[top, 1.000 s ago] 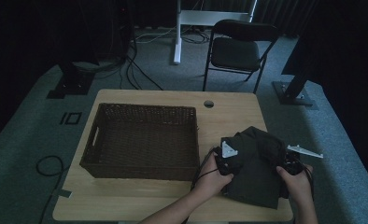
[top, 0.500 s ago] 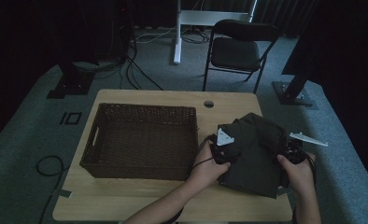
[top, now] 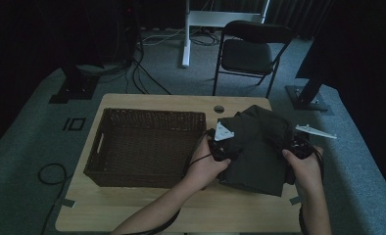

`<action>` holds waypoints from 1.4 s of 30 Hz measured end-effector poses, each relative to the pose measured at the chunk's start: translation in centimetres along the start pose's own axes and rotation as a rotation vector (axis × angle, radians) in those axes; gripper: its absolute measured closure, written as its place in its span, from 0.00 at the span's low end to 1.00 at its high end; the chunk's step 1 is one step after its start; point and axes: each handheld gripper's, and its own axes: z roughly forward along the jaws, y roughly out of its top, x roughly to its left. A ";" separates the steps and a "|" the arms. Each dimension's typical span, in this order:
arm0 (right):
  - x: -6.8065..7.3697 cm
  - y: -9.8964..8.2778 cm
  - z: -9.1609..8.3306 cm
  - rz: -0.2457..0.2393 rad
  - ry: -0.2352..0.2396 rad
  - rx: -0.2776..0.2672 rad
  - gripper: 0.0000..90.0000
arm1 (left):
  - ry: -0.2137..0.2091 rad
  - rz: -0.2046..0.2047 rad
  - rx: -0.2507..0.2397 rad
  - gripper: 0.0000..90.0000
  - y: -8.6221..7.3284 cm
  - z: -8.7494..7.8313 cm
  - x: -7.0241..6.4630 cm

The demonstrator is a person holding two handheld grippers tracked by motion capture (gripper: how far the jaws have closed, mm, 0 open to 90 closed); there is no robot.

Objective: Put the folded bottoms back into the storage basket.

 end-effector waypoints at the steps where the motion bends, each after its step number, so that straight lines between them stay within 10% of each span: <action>1: 0.0 0.0 0.0 0.000 0.000 0.000 0.71 | 0.000 0.000 0.000 0.74 0.0 0.0 0.0; 42: 9.9 4.2 7.7 -0.077 0.097 0.047 0.71 | 0.089 -0.035 -0.009 0.74 -0.7 -8.6 8.8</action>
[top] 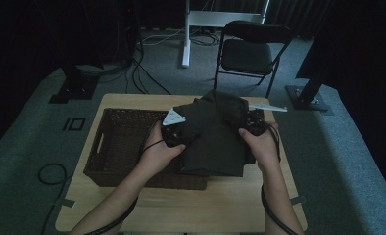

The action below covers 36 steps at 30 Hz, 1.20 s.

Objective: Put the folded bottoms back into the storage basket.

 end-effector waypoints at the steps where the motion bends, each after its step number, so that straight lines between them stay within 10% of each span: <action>1: 0.2 0.0 0.3 -0.001 0.002 0.002 0.71 | 0.001 -0.002 0.001 0.74 0.0 -0.2 0.2; 36: 7.8 0.5 9.7 -0.033 0.073 0.062 0.71 | 0.108 -0.043 0.043 0.73 -3.3 -6.4 8.5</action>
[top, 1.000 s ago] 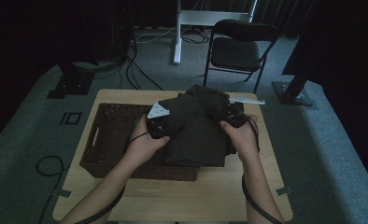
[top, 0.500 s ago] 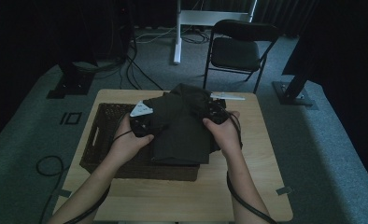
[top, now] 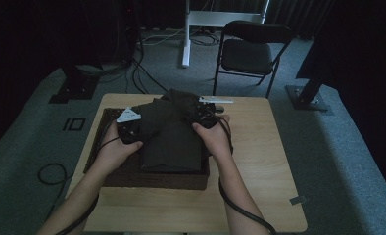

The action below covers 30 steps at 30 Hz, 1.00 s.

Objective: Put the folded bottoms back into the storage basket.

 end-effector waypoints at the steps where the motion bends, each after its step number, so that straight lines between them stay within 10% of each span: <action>1: 0.2 0.0 0.3 0.001 0.002 0.003 0.71 | 0.005 0.000 0.002 0.73 -0.1 -0.2 0.3; 15: 2.7 -0.3 4.6 -0.014 -0.006 0.025 0.71 | 0.060 -0.002 0.031 0.74 -1.7 -1.2 3.3; 30: 1.5 -2.5 7.5 0.027 0.006 0.060 0.71 | 0.044 0.002 0.069 0.73 -4.2 1.2 5.4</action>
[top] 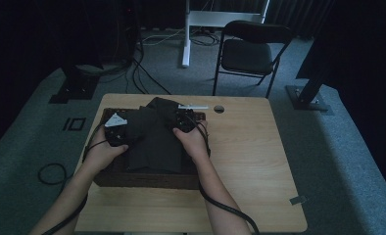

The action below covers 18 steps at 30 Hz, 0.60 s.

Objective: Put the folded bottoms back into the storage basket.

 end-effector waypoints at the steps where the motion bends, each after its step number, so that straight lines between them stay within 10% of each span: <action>1: -0.1 -0.2 0.2 0.001 -0.008 0.007 0.72 | 0.000 -0.003 0.008 0.73 -0.1 0.2 0.1; 18: -1.4 -2.6 2.9 0.054 -0.021 0.089 0.71 | -0.047 -0.046 0.062 0.73 -2.6 2.7 1.8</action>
